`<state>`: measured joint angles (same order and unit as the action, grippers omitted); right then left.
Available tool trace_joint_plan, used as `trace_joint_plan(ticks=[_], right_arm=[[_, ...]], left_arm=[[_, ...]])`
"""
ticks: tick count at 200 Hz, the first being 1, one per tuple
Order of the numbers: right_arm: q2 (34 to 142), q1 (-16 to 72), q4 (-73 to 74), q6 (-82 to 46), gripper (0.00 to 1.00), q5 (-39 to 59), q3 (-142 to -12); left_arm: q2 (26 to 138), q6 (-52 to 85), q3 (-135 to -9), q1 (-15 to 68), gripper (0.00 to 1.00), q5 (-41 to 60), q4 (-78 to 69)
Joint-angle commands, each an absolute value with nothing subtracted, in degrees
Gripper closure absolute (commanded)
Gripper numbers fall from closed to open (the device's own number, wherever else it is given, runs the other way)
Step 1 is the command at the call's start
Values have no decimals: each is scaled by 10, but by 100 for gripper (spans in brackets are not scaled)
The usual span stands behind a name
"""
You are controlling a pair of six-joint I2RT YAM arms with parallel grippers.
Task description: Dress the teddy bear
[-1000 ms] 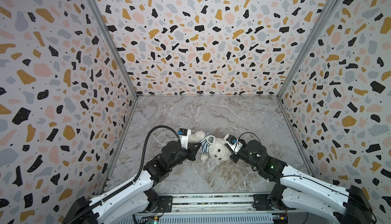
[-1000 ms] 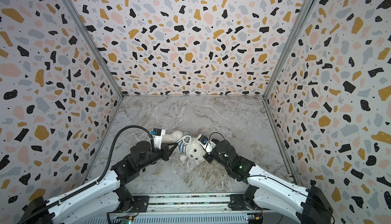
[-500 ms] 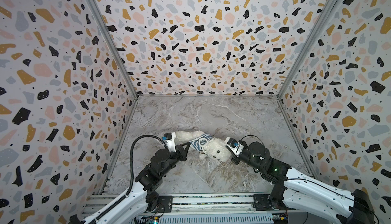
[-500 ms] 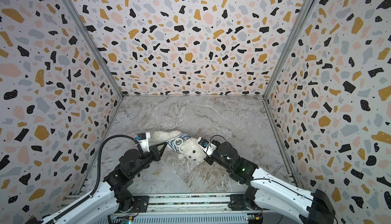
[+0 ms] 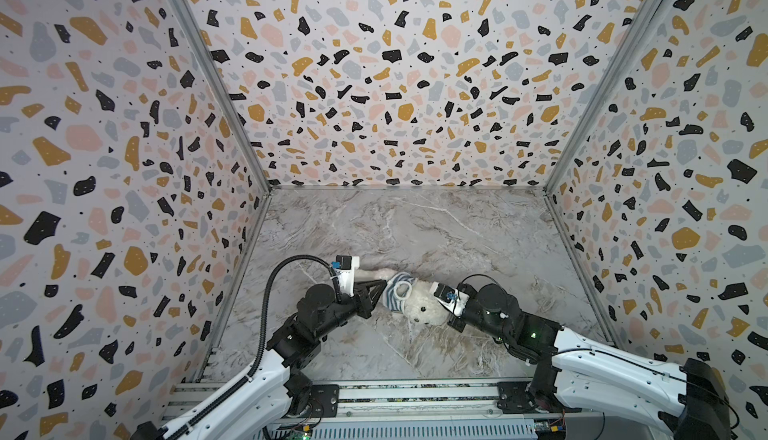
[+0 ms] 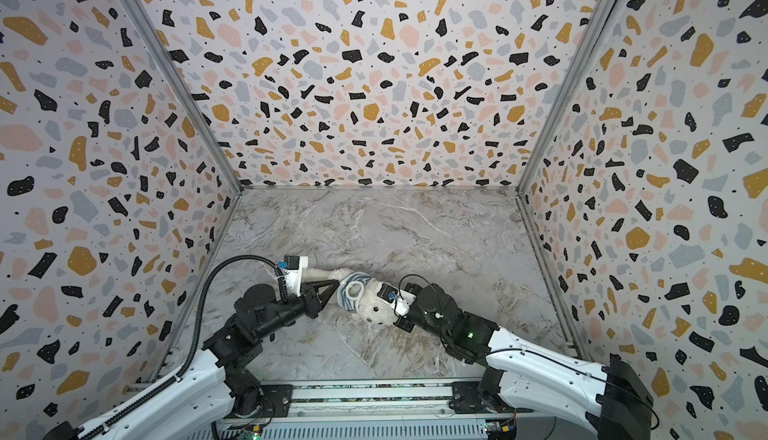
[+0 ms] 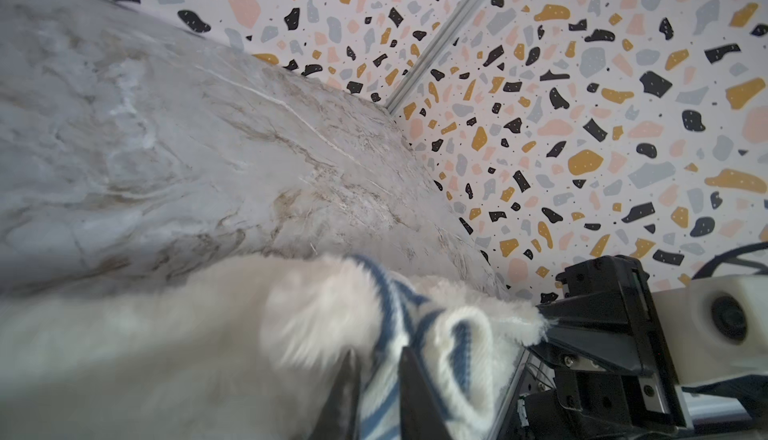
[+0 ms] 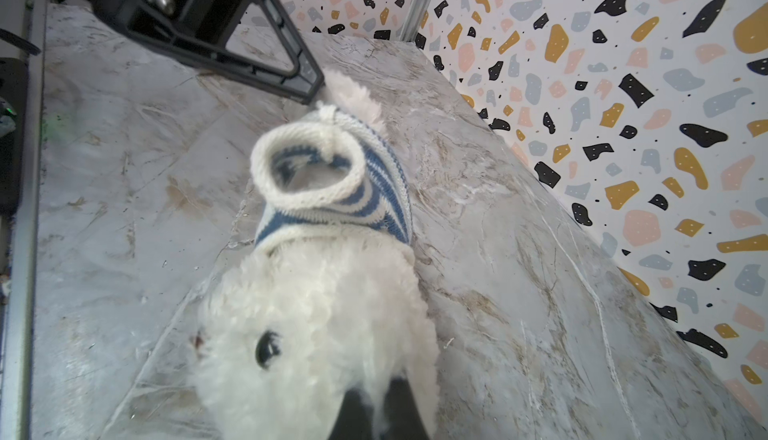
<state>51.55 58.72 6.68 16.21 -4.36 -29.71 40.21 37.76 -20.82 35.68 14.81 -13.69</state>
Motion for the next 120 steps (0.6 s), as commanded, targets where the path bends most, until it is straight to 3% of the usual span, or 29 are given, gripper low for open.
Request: trace_joint_plan(ticks=[1, 120], right_arm=[[513, 595, 70, 176, 100, -51, -332], [517, 609, 79, 178, 100, -69, -329]], left_arm=[[407, 334, -240, 353, 72, 170, -113], [426, 298, -330, 367, 73, 163, 104]])
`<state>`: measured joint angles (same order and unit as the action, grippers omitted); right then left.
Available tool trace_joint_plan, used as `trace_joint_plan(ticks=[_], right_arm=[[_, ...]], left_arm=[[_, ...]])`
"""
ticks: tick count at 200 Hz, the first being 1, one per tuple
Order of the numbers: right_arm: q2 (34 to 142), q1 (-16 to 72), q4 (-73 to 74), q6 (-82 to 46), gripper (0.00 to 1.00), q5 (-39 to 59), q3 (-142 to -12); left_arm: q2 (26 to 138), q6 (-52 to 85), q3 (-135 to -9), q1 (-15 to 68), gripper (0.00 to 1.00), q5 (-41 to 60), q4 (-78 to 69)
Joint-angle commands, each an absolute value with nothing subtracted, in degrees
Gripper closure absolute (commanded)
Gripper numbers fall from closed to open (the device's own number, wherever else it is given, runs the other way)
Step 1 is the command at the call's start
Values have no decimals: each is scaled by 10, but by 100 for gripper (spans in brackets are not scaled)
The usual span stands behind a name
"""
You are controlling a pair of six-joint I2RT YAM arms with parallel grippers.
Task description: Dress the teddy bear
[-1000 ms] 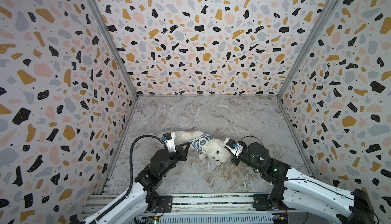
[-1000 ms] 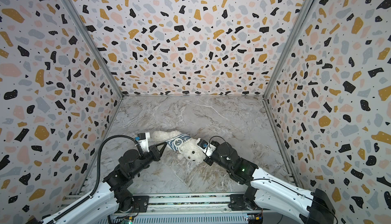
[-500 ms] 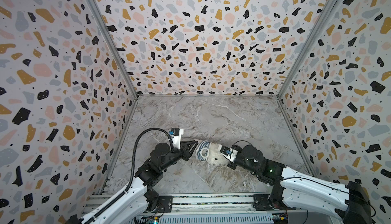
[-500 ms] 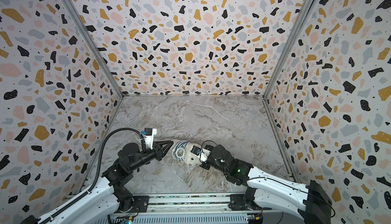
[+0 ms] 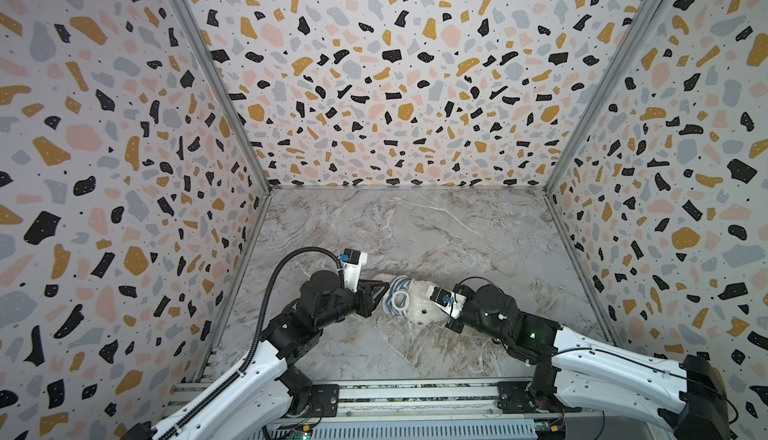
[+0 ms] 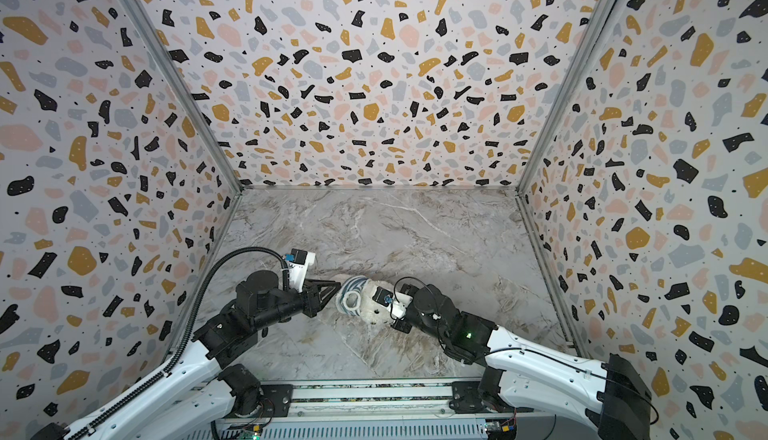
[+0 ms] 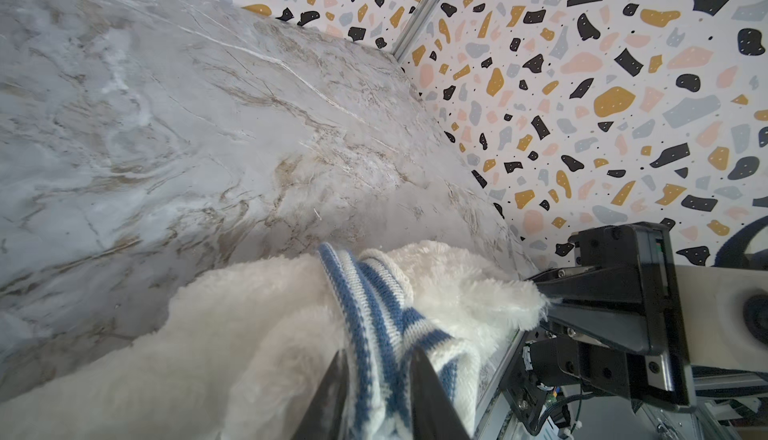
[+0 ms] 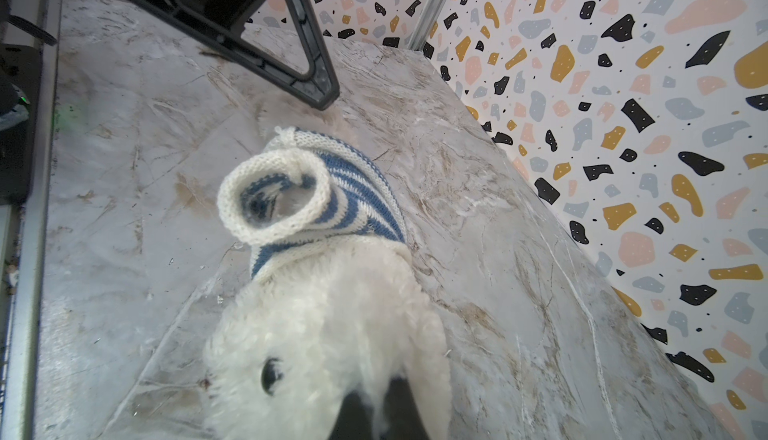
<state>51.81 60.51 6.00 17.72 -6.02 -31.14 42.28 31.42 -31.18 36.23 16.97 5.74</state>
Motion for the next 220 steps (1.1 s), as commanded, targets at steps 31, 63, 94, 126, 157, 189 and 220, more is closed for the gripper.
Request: trace_joint_plan(ticks=[31, 63, 94, 126, 157, 189, 220], right_arm=[[516, 612, 81, 178, 100, -72, -330], [517, 613, 84, 178, 100, -73, -329], [519, 613, 88, 177, 100, -72, -329], [520, 616, 88, 178, 100, -73, -329], [520, 617, 89, 177, 100, -78, -329], [518, 618, 89, 178, 100, -81, -327], [515, 618, 88, 177, 100, -88, -324]], left_arm=[[451, 299, -340, 375, 78, 156, 104], [469, 298, -345, 393, 80, 148, 99], [474, 297, -344, 398, 77, 142, 103], [476, 295, -344, 402, 68, 128, 109], [485, 289, -344, 404, 75, 118, 113], [495, 290, -345, 405, 88, 112, 112], [485, 298, -345, 405, 97, 106, 107]])
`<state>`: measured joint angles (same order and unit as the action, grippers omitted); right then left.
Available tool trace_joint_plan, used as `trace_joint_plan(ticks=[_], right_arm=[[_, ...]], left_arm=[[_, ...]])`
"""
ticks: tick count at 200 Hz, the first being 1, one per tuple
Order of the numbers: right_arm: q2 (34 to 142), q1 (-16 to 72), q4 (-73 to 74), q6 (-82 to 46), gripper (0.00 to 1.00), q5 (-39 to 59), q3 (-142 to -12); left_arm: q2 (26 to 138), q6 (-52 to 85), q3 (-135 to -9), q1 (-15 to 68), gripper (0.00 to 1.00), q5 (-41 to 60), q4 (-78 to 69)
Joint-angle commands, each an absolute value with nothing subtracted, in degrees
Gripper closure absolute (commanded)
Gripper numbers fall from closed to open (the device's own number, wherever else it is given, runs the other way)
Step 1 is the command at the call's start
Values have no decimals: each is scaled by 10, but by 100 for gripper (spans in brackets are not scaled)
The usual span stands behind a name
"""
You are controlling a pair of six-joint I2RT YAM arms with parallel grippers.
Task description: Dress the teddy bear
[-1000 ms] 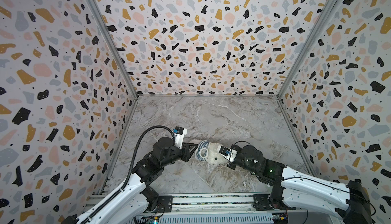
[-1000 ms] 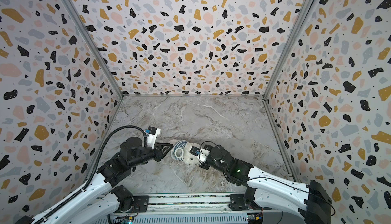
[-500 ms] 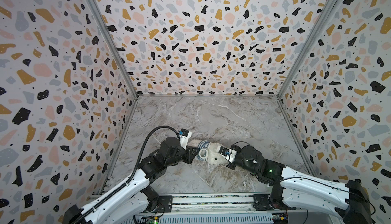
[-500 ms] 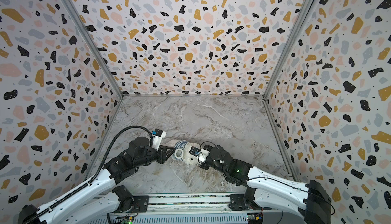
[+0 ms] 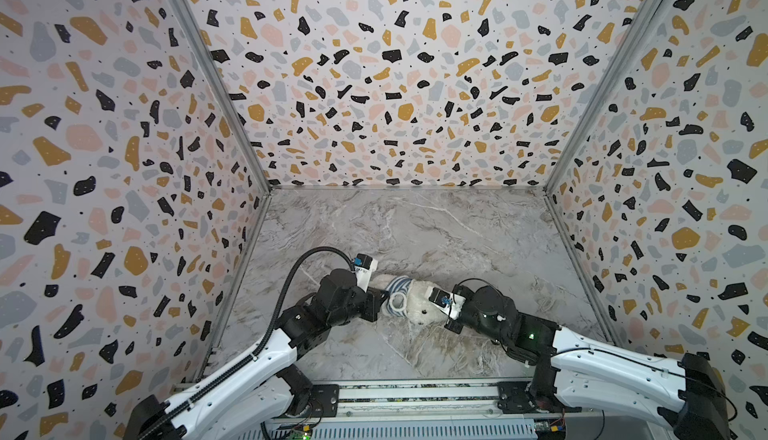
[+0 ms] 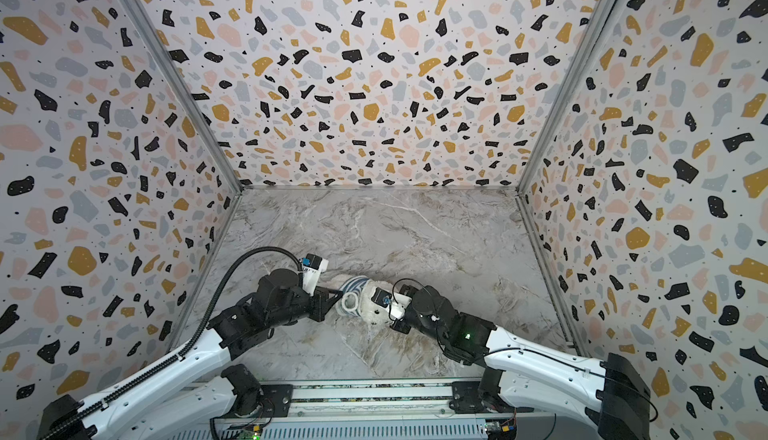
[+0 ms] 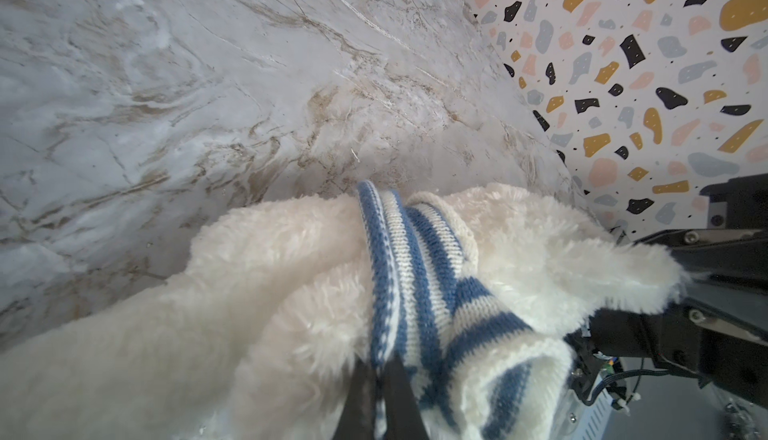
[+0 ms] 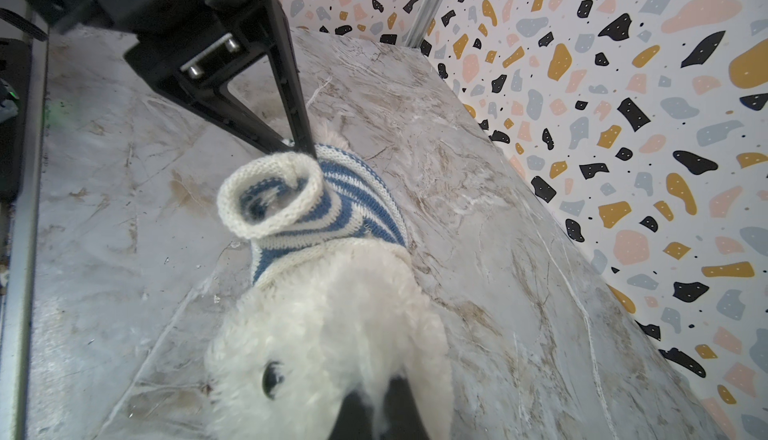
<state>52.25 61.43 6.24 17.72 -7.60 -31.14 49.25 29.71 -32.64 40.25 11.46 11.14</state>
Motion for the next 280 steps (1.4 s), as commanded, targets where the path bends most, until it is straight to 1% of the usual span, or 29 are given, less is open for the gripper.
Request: trace_joint_plan(ticks=[1, 15, 38, 71, 101, 167, 218, 280], right_arm=[[515, 618, 87, 177, 100, -89, -324], [511, 618, 86, 168, 100, -114, -321], [496, 614, 79, 158, 100, -158, -314], [464, 610, 67, 156, 100, -156, -300], [461, 610, 61, 152, 100, -159, -295], [465, 604, 68, 145, 100, -181, -294], [443, 593, 60, 137, 100, -173, -290], [442, 590, 59, 137, 100, -171, -289]], left_arm=[[485, 298, -345, 405, 97, 105, 107], [475, 298, -346, 404, 100, 82, 119], [457, 301, -341, 398, 100, 65, 124], [434, 312, -324, 351, 100, 77, 127], [416, 324, -307, 319, 100, 81, 124], [401, 331, -272, 292, 100, 74, 135], [389, 364, -237, 270, 100, 59, 118], [373, 376, -222, 245, 100, 46, 118]])
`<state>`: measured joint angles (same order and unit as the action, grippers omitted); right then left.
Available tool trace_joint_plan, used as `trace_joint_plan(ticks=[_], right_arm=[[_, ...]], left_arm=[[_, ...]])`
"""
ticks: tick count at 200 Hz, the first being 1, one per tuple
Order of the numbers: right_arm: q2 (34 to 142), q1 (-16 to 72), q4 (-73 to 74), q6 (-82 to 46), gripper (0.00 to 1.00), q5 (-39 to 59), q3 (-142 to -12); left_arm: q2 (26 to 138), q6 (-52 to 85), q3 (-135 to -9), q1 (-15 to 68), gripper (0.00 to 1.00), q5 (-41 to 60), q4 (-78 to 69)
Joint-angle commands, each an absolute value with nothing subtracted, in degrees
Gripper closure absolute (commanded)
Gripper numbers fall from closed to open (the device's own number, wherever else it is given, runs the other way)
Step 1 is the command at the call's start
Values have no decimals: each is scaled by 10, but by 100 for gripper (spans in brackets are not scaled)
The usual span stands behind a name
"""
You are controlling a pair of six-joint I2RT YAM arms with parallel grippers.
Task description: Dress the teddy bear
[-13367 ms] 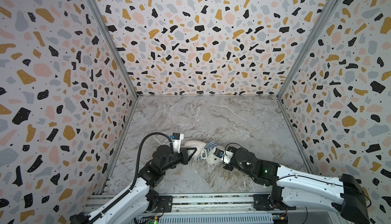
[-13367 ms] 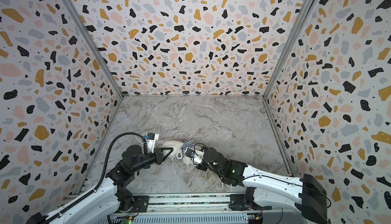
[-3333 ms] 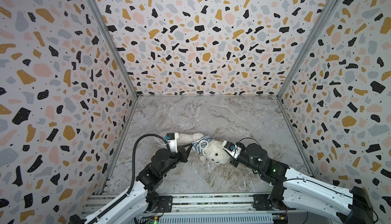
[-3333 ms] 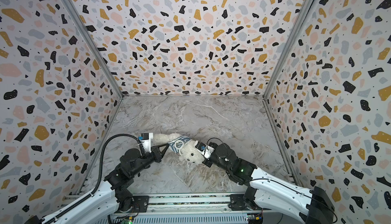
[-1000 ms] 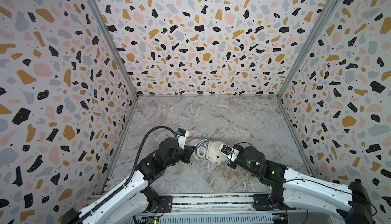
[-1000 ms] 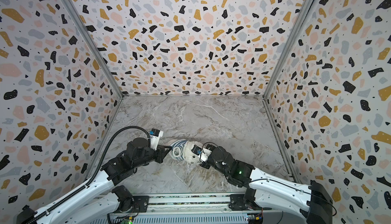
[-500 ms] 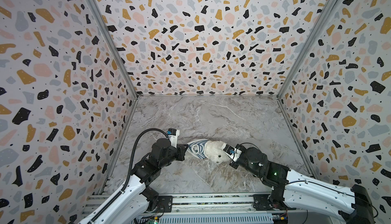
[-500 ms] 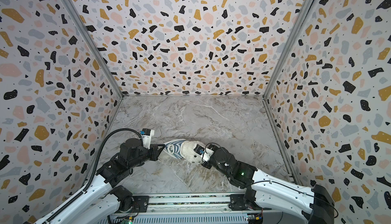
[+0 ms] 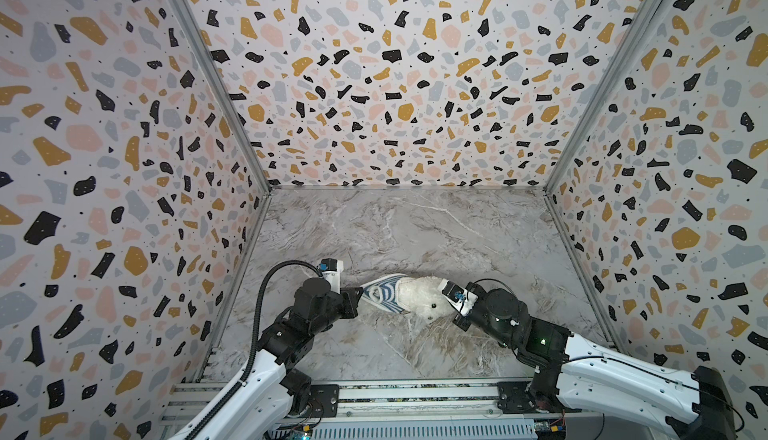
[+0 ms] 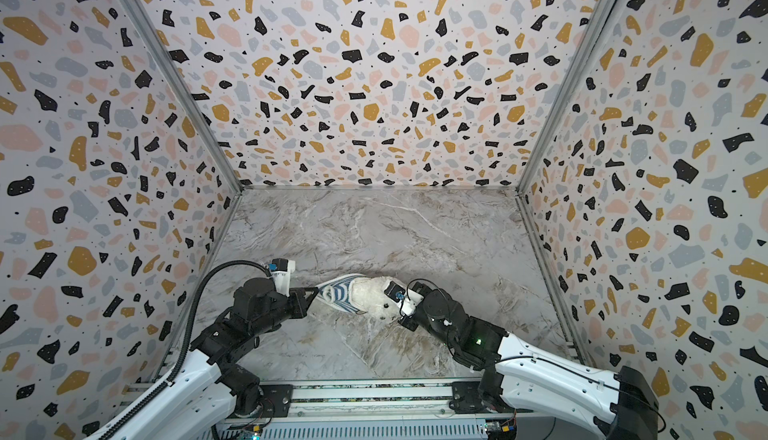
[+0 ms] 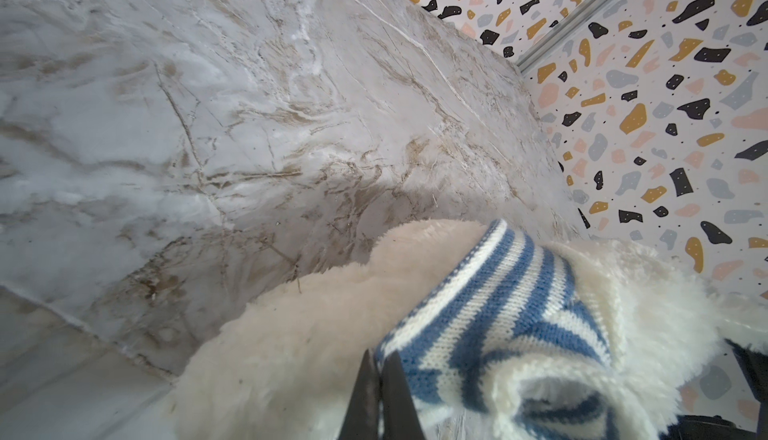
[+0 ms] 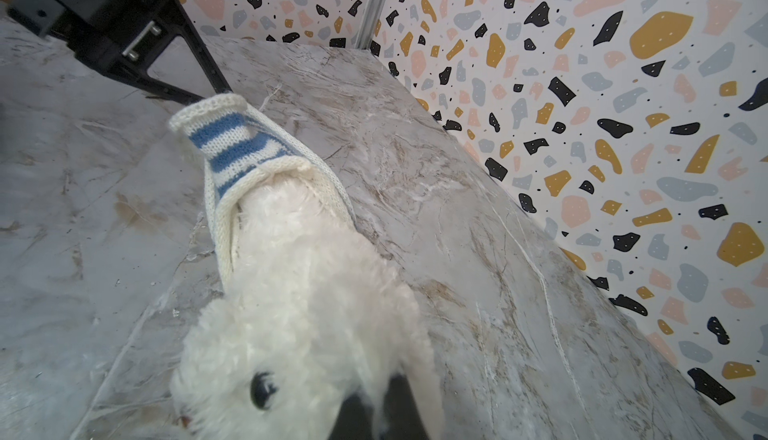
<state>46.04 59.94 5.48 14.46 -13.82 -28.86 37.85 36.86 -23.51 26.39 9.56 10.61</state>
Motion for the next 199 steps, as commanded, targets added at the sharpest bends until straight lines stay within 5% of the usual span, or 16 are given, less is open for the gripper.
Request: trace_joint_plan(ticks=[1, 99, 199], right_arm=[[442, 590, 59, 137, 100, -171, -289], [478, 590, 87, 127, 100, -117, -293], [571, 592, 114, 101, 100, -110, -320]], left_arm=[[373, 376, -222, 245, 100, 45, 118], [406, 343, -233, 244, 100, 171, 48], [472, 373, -212, 309, 100, 183, -76]])
